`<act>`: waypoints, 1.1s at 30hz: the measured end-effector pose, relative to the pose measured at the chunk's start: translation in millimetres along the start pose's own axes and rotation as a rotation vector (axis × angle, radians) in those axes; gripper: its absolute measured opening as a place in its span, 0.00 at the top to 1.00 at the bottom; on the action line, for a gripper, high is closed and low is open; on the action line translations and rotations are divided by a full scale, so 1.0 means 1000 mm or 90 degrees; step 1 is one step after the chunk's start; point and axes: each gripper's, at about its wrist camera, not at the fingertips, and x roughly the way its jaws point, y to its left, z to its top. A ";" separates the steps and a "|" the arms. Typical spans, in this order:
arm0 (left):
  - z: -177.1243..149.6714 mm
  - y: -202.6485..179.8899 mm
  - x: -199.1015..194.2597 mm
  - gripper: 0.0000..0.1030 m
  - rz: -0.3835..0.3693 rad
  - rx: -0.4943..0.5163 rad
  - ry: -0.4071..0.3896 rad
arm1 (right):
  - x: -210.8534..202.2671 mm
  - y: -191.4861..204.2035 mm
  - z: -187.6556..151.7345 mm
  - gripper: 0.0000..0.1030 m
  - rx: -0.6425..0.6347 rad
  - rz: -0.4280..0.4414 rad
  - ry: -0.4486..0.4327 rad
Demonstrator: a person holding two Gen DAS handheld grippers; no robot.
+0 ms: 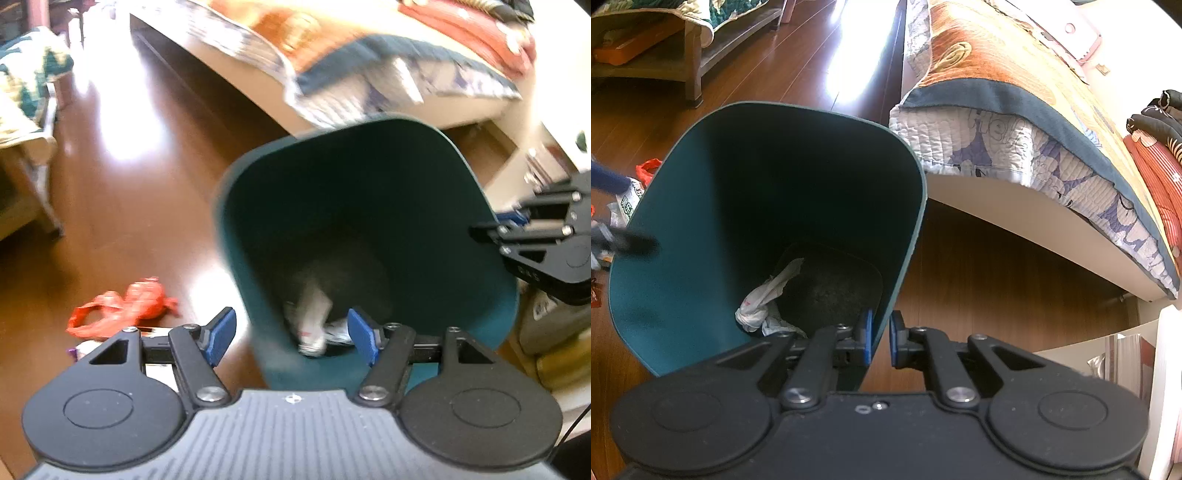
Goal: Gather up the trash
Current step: 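Carry the white tissue with the left gripper into the bin and release, then lower the left gripper to the orange foam net and grasp it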
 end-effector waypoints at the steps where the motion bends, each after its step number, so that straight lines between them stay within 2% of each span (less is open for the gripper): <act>1: -0.001 0.008 -0.006 0.36 0.013 -0.004 -0.007 | 0.000 0.000 0.000 0.91 -0.001 0.001 0.000; 5: -0.008 0.048 -0.021 0.33 0.113 -0.003 -0.029 | -0.003 0.000 -0.003 0.89 -0.022 0.018 0.000; 8: -0.011 0.091 -0.023 0.32 0.173 -0.044 -0.018 | -0.005 -0.003 -0.005 0.87 -0.027 0.051 0.000; 11: -0.017 0.130 -0.026 0.32 0.199 -0.101 -0.001 | -0.004 -0.005 -0.008 0.83 -0.033 0.087 0.015; 15: -0.039 0.176 -0.010 0.32 0.251 -0.154 0.038 | 0.006 0.000 -0.010 0.83 -0.045 0.080 0.035; 20: -0.073 0.223 0.026 0.32 0.269 -0.216 0.125 | 0.018 0.009 -0.014 0.85 -0.059 0.058 0.053; 25: -0.117 0.268 0.070 0.32 0.238 -0.359 0.231 | 0.026 0.014 -0.017 0.86 -0.080 0.053 0.073; 30: -0.147 0.294 0.101 0.32 0.235 -0.457 0.278 | 0.029 0.016 -0.016 0.86 -0.084 0.051 0.075; 33: -0.157 0.301 0.108 0.32 0.227 -0.496 0.282 | 0.031 0.015 -0.018 0.86 -0.084 0.053 0.080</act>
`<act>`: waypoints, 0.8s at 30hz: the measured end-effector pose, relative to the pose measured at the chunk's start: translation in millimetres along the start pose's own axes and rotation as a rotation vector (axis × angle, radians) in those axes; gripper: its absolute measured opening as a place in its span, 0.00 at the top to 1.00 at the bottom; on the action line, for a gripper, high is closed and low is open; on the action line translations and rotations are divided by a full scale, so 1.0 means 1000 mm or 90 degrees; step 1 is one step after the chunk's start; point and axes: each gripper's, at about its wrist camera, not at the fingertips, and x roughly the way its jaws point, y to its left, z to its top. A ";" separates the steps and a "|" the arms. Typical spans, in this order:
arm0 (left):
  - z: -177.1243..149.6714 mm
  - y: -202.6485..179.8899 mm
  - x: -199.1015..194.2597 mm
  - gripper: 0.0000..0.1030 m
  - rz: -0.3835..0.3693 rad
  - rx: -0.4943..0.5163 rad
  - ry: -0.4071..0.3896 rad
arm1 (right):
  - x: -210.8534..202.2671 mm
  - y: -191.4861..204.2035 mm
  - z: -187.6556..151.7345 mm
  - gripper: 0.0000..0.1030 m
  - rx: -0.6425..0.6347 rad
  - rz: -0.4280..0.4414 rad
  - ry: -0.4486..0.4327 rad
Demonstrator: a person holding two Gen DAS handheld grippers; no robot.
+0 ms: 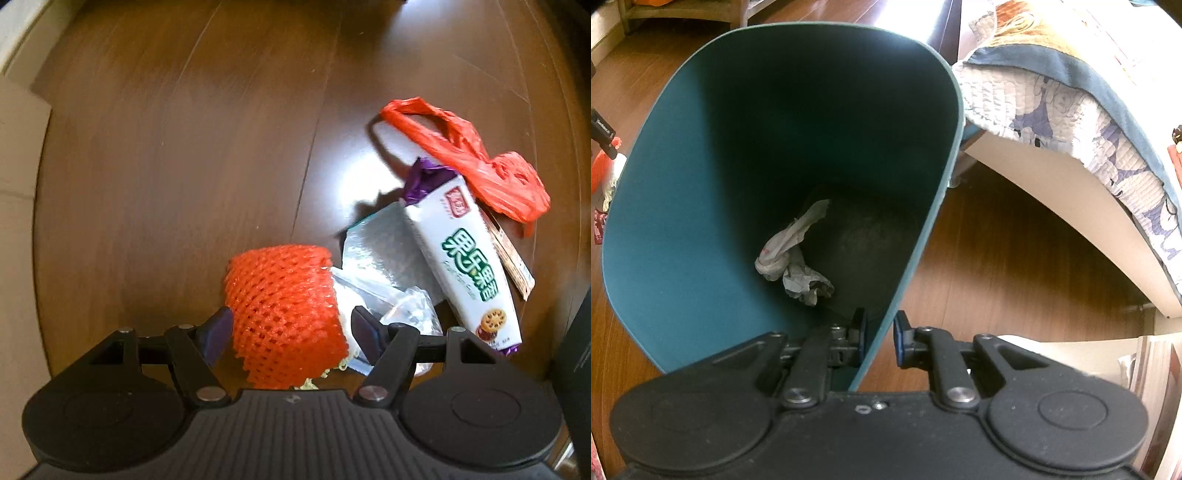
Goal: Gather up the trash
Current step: 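Lower the left gripper to the orange foam net and grasp it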
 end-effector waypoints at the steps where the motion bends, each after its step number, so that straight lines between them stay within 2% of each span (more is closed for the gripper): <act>1: -0.001 0.001 0.002 0.32 -0.003 -0.005 0.002 | 0.001 0.000 0.000 0.86 -0.001 0.000 0.003; 5: -0.004 0.005 0.005 0.35 -0.010 -0.014 -0.002 | 0.003 -0.001 0.000 0.86 -0.001 0.000 0.005; 8: -0.004 0.008 0.003 0.54 -0.029 -0.032 -0.003 | 0.004 -0.003 0.001 0.87 0.004 0.000 0.006; 9: -0.005 0.009 0.001 0.65 -0.030 -0.035 -0.006 | 0.006 -0.003 0.002 0.87 0.005 -0.001 0.006; 12: -0.005 0.010 -0.007 0.77 -0.027 -0.037 -0.020 | 0.006 -0.003 0.004 0.87 0.010 -0.001 0.006; 13: -0.005 0.010 -0.010 0.87 -0.024 -0.036 -0.025 | 0.006 -0.002 0.004 0.87 0.010 -0.001 0.005; 16: -0.004 0.008 -0.016 0.92 -0.012 -0.028 -0.038 | 0.005 -0.002 0.005 0.87 0.012 -0.004 0.004; 21: -0.004 0.007 -0.023 0.93 0.015 -0.018 -0.047 | 0.003 0.002 0.001 0.87 0.012 -0.009 0.002; 24: -0.008 0.007 -0.037 0.93 0.009 -0.008 -0.053 | 0.002 0.002 0.000 0.87 0.014 -0.009 0.002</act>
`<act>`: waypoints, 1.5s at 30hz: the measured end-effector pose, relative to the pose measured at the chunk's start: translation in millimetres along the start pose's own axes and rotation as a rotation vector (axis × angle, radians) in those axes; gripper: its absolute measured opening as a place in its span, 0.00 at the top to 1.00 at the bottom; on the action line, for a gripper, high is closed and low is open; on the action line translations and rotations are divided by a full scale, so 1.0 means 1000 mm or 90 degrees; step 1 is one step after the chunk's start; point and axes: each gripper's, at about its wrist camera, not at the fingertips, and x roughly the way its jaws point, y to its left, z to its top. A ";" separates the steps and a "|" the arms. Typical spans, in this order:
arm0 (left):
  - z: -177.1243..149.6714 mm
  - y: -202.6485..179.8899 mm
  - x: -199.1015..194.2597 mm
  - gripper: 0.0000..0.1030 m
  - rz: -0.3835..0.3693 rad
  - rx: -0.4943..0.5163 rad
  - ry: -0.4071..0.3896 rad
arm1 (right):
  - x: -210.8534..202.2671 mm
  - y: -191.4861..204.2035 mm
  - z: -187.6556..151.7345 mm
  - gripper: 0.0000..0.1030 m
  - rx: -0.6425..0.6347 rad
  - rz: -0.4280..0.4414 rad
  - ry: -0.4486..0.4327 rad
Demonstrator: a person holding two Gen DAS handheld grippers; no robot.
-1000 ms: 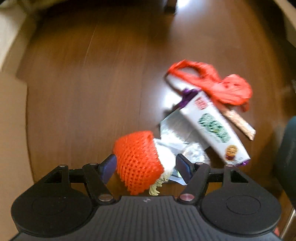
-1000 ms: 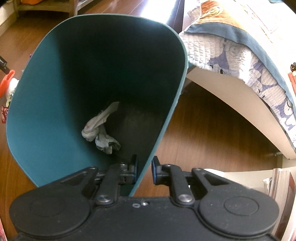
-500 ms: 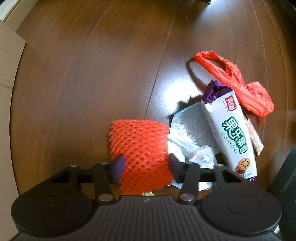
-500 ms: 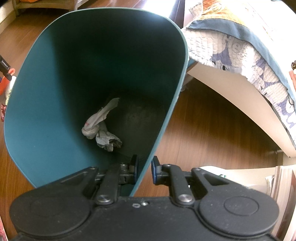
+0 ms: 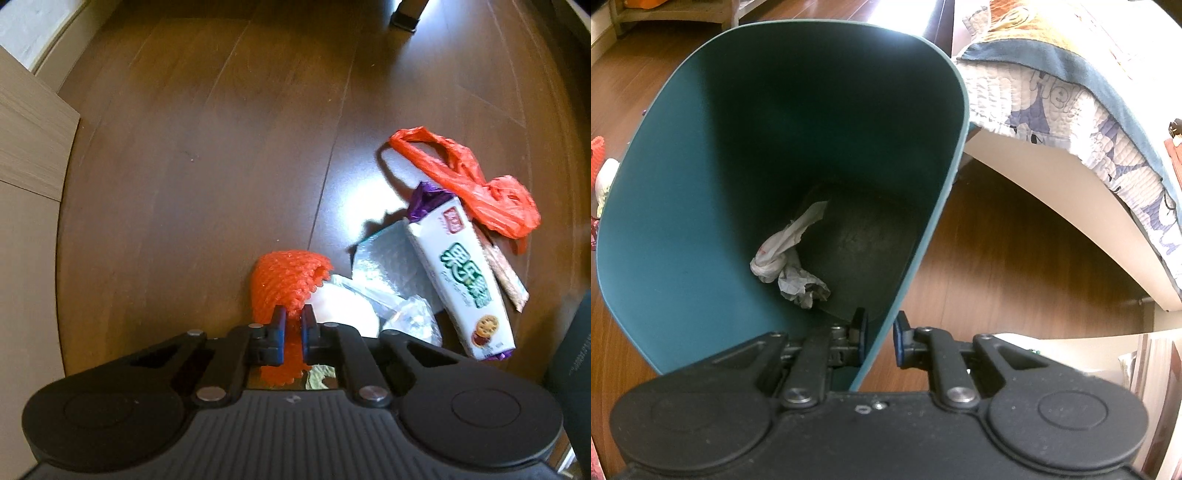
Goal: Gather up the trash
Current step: 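Lower the left gripper to the orange foam net and grasp it, then carry the orange foam net with the left gripper into the bin and release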
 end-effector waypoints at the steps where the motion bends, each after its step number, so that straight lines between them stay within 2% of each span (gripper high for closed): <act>1: -0.001 -0.001 -0.006 0.93 -0.003 0.008 -0.007 | 0.000 -0.001 0.001 0.87 0.001 0.000 0.001; 6: -0.007 -0.010 -0.051 0.93 -0.029 0.045 -0.042 | 0.002 -0.003 0.003 0.87 0.006 -0.001 0.006; 11: -0.019 -0.038 -0.108 0.93 -0.089 0.109 -0.095 | 0.004 -0.003 0.006 0.87 0.009 -0.004 0.010; 18: -0.047 -0.114 -0.184 0.93 -0.202 0.240 -0.164 | 0.003 -0.001 0.008 0.87 0.017 -0.010 -0.001; 26: -0.083 -0.189 -0.236 0.93 -0.309 0.378 -0.214 | 0.002 0.006 0.008 0.88 0.005 -0.028 0.000; 31: -0.101 -0.229 -0.237 0.93 -0.352 0.420 -0.194 | 0.001 0.008 0.009 0.88 -0.002 -0.029 -0.005; 39: -0.115 -0.268 -0.197 0.93 -0.341 0.446 -0.115 | -0.007 0.007 0.008 0.88 -0.005 -0.024 -0.016; 45: -0.125 -0.277 -0.168 0.93 -0.302 0.463 -0.080 | -0.010 0.005 0.006 0.88 -0.010 -0.022 -0.022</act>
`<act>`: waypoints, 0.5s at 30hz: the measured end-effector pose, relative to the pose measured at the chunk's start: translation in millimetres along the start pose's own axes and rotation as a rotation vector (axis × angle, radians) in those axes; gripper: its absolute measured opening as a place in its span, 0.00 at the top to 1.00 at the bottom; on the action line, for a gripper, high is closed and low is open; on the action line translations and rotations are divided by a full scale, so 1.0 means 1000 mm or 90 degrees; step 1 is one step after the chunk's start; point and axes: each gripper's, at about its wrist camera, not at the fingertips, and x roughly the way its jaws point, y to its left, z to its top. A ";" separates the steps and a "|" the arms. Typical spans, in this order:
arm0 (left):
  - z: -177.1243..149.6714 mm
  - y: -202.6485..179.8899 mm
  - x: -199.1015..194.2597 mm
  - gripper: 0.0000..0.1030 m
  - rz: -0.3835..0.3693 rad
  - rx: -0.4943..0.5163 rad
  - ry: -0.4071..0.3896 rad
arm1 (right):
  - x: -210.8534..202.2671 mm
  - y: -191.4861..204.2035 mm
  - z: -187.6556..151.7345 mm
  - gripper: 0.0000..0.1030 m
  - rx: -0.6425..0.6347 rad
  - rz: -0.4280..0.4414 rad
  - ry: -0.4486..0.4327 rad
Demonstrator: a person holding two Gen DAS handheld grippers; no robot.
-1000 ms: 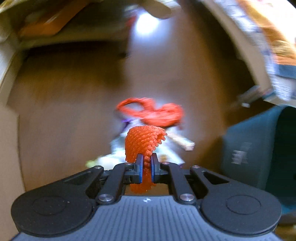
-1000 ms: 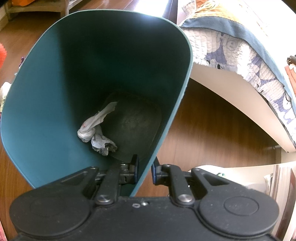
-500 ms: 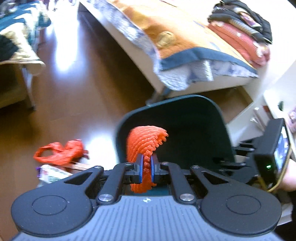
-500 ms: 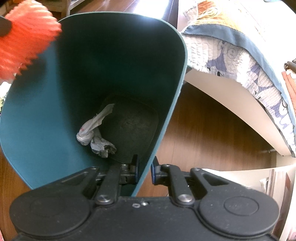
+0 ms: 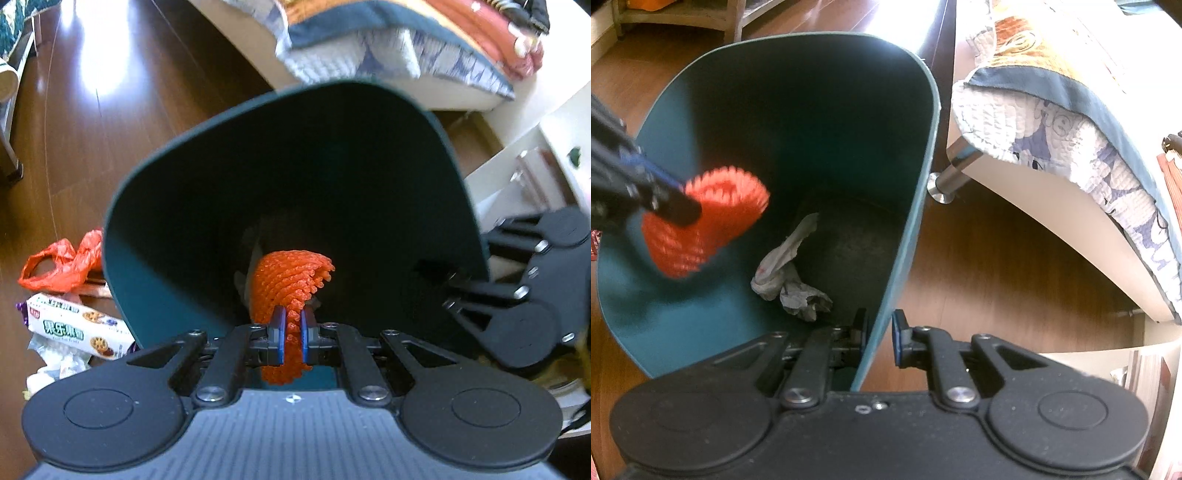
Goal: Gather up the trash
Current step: 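Carry the orange foam net with the left gripper into the bin and release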
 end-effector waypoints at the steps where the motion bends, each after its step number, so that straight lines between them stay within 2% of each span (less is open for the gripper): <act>1: -0.003 0.001 0.000 0.93 0.001 0.002 0.005 | 0.000 -0.001 -0.001 0.88 0.000 0.000 -0.001; 6: -0.005 -0.003 0.011 0.93 0.011 0.012 0.025 | -0.001 0.000 -0.002 0.88 0.003 0.001 0.000; 12: -0.007 -0.011 0.017 0.92 0.025 0.044 0.025 | -0.002 0.001 0.000 0.88 0.004 0.002 0.000; 15: -0.009 -0.014 0.017 0.88 0.019 0.053 0.026 | -0.002 0.000 0.000 0.88 0.006 0.003 0.002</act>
